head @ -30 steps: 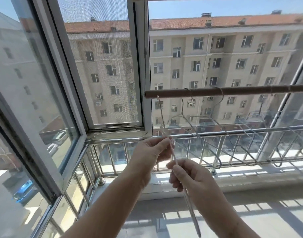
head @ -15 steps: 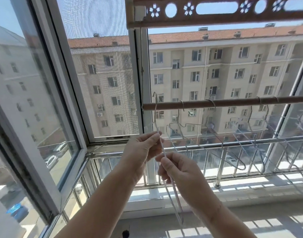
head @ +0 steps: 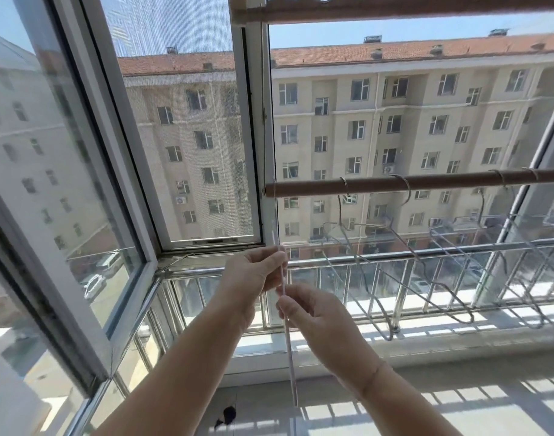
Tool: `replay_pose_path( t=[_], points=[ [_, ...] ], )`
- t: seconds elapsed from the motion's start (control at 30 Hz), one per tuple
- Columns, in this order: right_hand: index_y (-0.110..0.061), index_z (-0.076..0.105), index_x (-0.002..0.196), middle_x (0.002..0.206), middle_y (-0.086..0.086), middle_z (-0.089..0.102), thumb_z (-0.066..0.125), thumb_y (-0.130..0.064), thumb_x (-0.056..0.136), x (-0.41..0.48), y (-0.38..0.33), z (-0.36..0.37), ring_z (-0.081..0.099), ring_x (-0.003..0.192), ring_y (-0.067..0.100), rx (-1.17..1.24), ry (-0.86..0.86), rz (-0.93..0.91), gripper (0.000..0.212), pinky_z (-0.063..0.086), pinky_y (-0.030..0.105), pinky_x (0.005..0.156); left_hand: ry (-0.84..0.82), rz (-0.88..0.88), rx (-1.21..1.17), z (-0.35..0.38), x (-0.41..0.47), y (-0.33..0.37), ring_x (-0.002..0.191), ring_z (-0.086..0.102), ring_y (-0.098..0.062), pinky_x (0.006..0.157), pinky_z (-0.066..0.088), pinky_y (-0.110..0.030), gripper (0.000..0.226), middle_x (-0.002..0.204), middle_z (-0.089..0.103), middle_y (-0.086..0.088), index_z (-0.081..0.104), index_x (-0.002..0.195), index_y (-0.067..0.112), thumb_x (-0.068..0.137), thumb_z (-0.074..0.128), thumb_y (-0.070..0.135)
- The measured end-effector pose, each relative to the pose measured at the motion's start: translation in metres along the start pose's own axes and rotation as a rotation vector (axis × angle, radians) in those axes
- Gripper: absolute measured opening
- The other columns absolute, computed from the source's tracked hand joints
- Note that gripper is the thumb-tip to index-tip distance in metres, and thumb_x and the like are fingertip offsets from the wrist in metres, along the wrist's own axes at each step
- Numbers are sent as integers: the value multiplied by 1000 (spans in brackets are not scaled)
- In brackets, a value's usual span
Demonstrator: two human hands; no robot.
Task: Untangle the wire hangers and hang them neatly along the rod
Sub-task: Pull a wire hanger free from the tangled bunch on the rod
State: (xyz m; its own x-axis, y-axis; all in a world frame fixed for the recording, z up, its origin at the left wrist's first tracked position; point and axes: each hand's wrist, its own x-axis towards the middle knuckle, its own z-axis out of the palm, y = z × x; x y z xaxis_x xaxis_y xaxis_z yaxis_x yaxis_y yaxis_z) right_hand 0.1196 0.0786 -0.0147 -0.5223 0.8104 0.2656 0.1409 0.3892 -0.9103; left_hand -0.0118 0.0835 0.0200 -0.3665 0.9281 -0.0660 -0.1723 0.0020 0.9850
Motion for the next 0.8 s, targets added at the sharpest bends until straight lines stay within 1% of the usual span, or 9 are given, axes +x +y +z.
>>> replay_pose_path(
  t=[0.1, 0.17, 0.3, 0.37, 0.5, 0.57, 0.67, 0.73, 0.8],
  points=[
    [-20, 58, 118, 104, -13, 63, 55, -30, 89, -11, -8, -15, 60, 96, -2, -177, 96, -77, 30, 50, 16, 89, 36, -12, 15, 1, -3, -2, 71, 61, -15, 66, 49, -23, 16, 79, 67, -7, 69, 99, 2, 85, 63, 7],
    [-21, 61, 113, 101, -14, 64, 58, -25, 87, -20, -20, -31, 61, 93, -3, -188, 247, -174, 26, 49, 11, 83, 104, 44, 53, 3, -5, -2, 81, 60, -14, 73, 47, -23, 29, 92, 66, -6, 63, 111, 2, 83, 66, 9],
    [-25, 63, 96, 81, -12, 63, 60, -23, 83, -25, -25, -69, 60, 73, 5, -247, 512, -239, 13, 49, 15, 64, 275, 550, 403, 18, -20, 10, 93, 59, -10, 82, 49, -19, 37, 99, 61, 1, 56, 121, 10, 85, 64, 17],
    [-22, 61, 98, 83, -8, 61, 60, -27, 83, -21, -12, -79, 57, 74, 8, -277, 532, -157, 16, 49, 19, 66, 188, 703, 451, 35, -31, 19, 88, 61, -6, 78, 52, -16, 28, 94, 63, 3, 59, 115, 12, 87, 61, 16],
    [-22, 58, 102, 90, 0, 62, 64, -35, 82, -19, 12, -76, 58, 82, 13, -168, 376, 89, 24, 46, 19, 67, -57, 430, 389, 73, -34, 17, 97, 59, -8, 81, 45, -16, 34, 105, 63, 3, 57, 121, 10, 89, 59, 21],
    [-19, 59, 101, 88, 1, 64, 64, -36, 82, -21, 17, -72, 61, 82, 13, -71, 323, 161, 25, 48, 19, 67, -30, 209, 304, 86, -26, 11, 99, 53, -10, 80, 42, -19, 30, 102, 60, 5, 57, 120, 7, 92, 55, 18],
    [-18, 62, 92, 84, 7, 68, 64, -29, 83, -22, 24, -69, 64, 78, 19, 24, 309, 188, 15, 53, 28, 71, 30, -73, 175, 94, -13, 2, 92, 51, -17, 93, 44, -36, 12, 96, 64, -3, 64, 94, 6, 92, 53, 10],
    [-20, 63, 85, 78, 6, 68, 64, -20, 84, -21, 28, -69, 63, 73, 16, 85, 326, 170, 2, 52, 30, 69, 19, -158, 128, 97, -7, -4, 85, 55, -18, 84, 48, -33, 8, 89, 64, -11, 65, 87, 5, 88, 57, 8],
    [-18, 65, 83, 69, 1, 66, 60, -14, 86, -19, 30, -71, 60, 64, 8, 113, 338, 138, 7, 49, 24, 64, -5, -159, 99, 100, -3, -7, 75, 59, -16, 69, 48, -25, 8, 80, 65, -8, 66, 83, 6, 88, 59, 7]
  ],
)
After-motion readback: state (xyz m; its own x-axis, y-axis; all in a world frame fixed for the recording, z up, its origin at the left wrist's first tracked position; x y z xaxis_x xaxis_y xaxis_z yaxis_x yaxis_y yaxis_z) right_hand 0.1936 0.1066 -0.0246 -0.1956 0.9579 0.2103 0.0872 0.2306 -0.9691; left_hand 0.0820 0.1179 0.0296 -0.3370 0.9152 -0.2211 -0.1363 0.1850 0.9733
